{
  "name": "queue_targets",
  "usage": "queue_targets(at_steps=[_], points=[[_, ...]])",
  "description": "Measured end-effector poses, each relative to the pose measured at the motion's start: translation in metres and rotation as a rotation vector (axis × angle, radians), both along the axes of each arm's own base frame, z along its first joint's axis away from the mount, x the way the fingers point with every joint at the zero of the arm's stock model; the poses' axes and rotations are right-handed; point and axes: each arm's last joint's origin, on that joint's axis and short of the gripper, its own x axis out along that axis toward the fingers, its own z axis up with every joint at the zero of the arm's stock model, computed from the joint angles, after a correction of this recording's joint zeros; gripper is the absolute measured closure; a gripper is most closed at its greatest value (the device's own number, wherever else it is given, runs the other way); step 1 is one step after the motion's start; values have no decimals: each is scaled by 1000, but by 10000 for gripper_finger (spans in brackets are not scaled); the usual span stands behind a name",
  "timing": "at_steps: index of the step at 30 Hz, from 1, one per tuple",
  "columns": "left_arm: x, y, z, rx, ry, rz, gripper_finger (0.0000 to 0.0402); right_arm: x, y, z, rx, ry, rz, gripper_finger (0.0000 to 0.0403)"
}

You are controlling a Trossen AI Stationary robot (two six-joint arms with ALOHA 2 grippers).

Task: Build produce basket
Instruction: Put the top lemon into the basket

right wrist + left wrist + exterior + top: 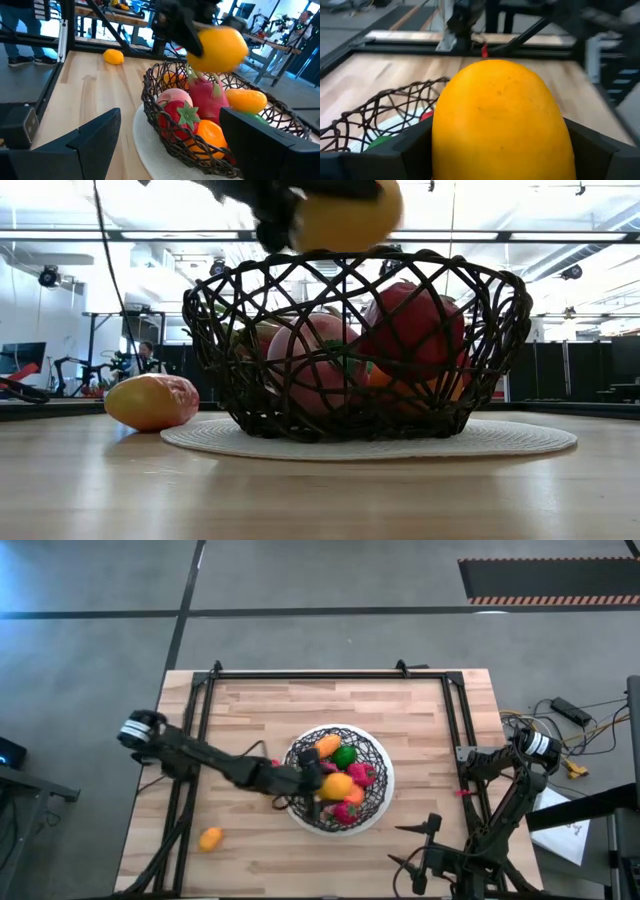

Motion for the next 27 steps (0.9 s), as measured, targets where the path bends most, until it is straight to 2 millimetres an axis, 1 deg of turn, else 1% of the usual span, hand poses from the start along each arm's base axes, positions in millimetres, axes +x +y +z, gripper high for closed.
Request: queue_targets(at_steps=[2, 6, 10, 13, 18, 22, 24, 27], points=[[15, 6, -6, 3, 27, 19, 91, 0, 0, 0, 12, -4, -3, 75], [38, 18, -17, -7, 91, 72, 91, 0, 0, 0, 27, -9, -6, 75], [52, 28, -25, -46, 142, 133, 91, 1, -1, 0, 36, -12, -10, 75], [58, 33, -29, -55, 175, 160, 91, 2, -2, -1, 41, -13, -16, 75], [58, 37, -31, -54, 201, 172, 91, 5, -5, -3, 39, -10, -30, 75], [58, 42, -32, -107, 212, 182, 88, 6, -7, -5, 39, -8, -36, 75], [58, 46, -34, -127, 236, 154, 79, 6, -8, -6, 41, -9, -38, 75], [56, 52, -38, -169, 291, 105, 53, 5, -9, -7, 50, -11, -40, 75]])
